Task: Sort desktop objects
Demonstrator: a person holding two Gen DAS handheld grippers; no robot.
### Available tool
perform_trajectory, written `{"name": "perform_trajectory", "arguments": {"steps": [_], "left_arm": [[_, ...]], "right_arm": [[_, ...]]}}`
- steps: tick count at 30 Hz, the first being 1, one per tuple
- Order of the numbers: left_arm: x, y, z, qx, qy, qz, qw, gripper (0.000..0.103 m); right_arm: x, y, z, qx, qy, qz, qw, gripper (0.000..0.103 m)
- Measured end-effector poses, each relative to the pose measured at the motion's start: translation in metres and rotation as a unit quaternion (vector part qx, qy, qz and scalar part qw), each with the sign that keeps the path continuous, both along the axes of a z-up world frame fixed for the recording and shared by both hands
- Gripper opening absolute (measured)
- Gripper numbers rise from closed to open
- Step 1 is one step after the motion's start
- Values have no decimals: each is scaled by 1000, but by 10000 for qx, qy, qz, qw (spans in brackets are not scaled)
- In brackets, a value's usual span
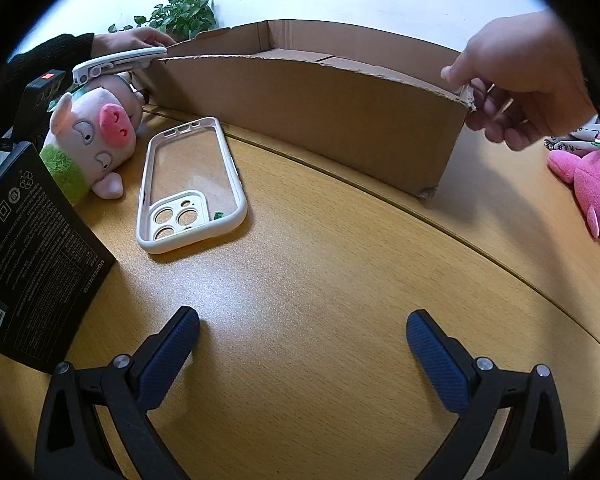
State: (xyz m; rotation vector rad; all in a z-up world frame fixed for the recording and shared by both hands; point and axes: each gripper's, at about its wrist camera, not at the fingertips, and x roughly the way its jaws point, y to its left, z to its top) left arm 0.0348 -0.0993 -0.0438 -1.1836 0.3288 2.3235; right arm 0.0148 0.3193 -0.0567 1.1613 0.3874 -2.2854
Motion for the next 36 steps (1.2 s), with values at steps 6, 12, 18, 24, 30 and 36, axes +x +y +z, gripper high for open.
{"name": "perform_trajectory", "arguments": {"steps": [6,12,18,24,30,36], "left_arm": [[1,0,0,-1,1,0,10000,103],[2,1,0,-2,1,0,10000,103],[3,1,1,-2,2,0,10000,103],[3,2,1,-3,2,1,10000,103],[4,2,1,-3,3,1,10000,103],[5,2,1,-4,3,1,10000,103]], "right_arm": [[1,0,0,1,1,0,10000,103],[1,0,0,1,2,-1,10000,103],[1,1,-1,2,2,-1,10000,103],[1,1,-1,2,3,-1,10000,103],[2,1,-1,2,3,-1,10000,103],[2,1,-1,3,4,0,10000,103]]}}
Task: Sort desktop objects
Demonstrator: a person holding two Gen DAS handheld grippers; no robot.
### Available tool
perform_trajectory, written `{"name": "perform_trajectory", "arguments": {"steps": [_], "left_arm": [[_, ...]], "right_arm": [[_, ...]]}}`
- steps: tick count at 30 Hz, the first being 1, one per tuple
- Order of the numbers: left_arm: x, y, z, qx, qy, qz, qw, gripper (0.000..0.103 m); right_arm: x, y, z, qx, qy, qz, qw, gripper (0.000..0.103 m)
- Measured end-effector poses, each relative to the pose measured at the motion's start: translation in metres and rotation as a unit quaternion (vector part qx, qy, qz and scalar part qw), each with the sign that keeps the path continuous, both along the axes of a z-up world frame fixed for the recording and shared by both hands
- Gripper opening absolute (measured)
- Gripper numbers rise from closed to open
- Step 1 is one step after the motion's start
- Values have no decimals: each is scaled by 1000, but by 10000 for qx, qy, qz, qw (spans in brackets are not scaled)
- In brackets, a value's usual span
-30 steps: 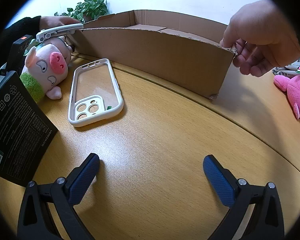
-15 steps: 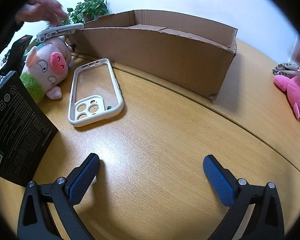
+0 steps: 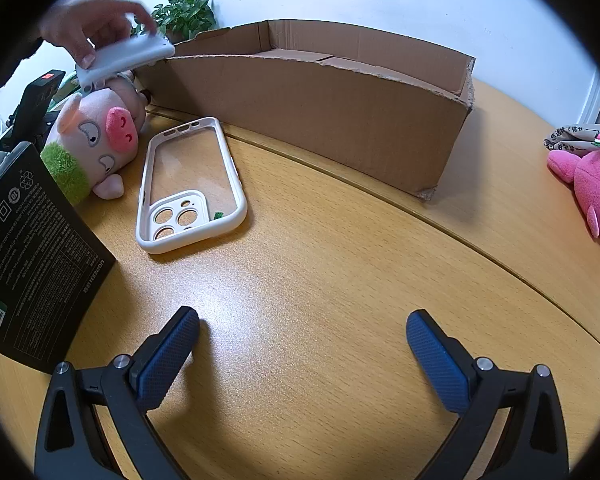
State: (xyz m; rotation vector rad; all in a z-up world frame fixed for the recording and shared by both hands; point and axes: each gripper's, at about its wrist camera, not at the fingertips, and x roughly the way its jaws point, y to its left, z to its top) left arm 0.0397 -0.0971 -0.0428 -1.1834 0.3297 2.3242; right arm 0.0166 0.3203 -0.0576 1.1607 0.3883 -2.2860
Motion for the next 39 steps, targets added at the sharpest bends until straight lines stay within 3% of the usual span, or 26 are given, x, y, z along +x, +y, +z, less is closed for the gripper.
{"name": "perform_trajectory", "arguments": {"steps": [18,26,33,39], "left_arm": [[3,-1,2,-4,-5,2,10000,103],[4,-1,2,-4,-5,7,10000,103],[4,-2,2,-7,-1,32,10000,103],[6,0,1,-24,-13,335,9994,103]], "right_arm": [[1,0,0,-5,-4,-36,10000,103],[4,-7,-3,107,-162,-352,9992,103],[24,31,-3,312,-271,-1279,9909,102],[80,64,16,442,37,-1889,9810,102]]}}
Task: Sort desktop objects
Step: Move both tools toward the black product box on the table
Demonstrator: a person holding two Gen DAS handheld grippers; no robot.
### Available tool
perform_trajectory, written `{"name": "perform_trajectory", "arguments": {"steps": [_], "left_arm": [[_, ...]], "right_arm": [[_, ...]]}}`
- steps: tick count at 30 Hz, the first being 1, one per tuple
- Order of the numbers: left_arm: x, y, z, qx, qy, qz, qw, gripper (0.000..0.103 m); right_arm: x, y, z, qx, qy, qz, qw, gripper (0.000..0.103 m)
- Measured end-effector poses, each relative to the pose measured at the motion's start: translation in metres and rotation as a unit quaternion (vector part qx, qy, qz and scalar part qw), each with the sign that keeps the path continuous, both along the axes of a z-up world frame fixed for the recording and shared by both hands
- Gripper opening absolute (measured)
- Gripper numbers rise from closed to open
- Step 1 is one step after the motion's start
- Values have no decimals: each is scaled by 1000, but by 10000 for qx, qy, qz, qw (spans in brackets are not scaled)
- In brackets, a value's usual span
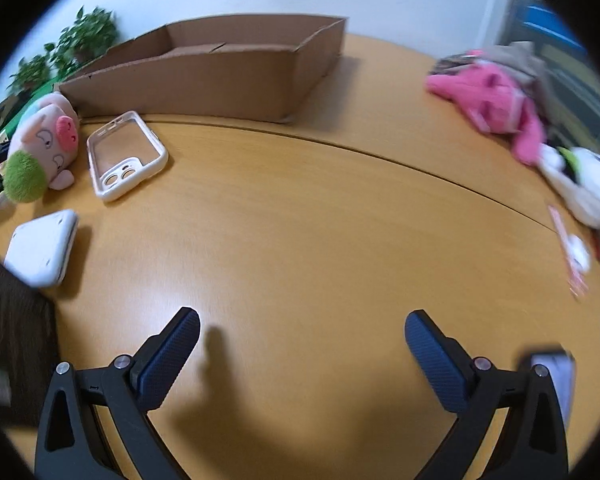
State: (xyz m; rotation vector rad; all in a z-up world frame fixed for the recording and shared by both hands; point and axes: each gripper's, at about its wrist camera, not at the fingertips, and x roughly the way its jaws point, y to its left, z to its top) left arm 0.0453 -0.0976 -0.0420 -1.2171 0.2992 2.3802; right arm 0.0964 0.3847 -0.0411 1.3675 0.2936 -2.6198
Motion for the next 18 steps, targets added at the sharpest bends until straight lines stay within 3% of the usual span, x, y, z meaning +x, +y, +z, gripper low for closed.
{"name": "perform_trajectory", "arguments": {"steps": [3,6,9,14,18], "left_arm": [[7,7,-6,-77,-114,321,9994,103],[29,3,-4,-71,-51,854,9963,103],[67,4,14,331,149,1146,9927,103],[123,28,56,1020,549,1361,9839,103],[141,60,74,1167,710,1285,9822,103]], "right_arm": [[31,3,23,26,233,-176,9996,102],[60,-5,48,-278,546,-201,9979,102],[72,-24,60,-699,608,8,9957,102],[71,-78,62,-936,574,491,9927,102],[72,-113,73,-1102,831,867,9866,102]]}}
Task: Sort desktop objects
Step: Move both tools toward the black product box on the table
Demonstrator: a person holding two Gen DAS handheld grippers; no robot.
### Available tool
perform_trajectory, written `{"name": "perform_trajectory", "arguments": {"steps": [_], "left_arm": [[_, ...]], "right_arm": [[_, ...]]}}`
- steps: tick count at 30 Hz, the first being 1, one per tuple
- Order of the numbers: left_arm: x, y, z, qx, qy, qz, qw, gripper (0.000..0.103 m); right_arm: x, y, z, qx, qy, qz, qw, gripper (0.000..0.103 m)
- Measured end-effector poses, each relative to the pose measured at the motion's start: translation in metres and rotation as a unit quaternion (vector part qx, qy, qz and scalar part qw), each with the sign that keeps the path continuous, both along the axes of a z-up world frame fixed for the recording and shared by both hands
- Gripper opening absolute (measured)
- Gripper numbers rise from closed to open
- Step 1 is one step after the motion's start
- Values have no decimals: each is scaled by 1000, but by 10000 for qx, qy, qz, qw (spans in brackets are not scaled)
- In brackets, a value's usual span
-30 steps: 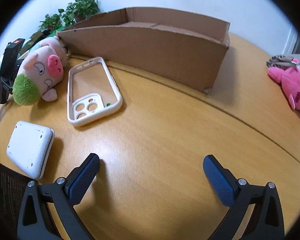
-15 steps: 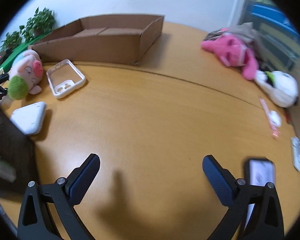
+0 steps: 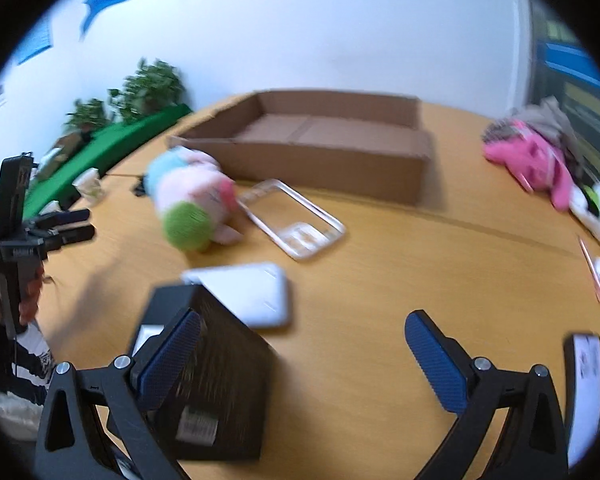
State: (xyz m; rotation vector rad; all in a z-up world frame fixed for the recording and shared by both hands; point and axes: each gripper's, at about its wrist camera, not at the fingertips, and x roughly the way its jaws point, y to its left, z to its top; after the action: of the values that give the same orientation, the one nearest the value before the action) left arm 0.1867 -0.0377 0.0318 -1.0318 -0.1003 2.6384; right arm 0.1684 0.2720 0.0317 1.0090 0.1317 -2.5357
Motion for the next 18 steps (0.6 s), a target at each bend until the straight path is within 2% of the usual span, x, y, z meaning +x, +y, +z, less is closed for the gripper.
{"name": "perform_trajectory", "arguments": {"steps": [4,9,18], "left_arm": [[1,25,0,205,-45,-314,9993,103],[1,43,-2,400,-262,-660,9967,103],[4,51,-17,836,-768,-935,9891,103]], "right_arm": [[8,-12,15,41,330,100,9994,102],[20,-13,14,-233,162,266,9992,102],[31,-13,-14,-492,-355,244,9979,102]]}}
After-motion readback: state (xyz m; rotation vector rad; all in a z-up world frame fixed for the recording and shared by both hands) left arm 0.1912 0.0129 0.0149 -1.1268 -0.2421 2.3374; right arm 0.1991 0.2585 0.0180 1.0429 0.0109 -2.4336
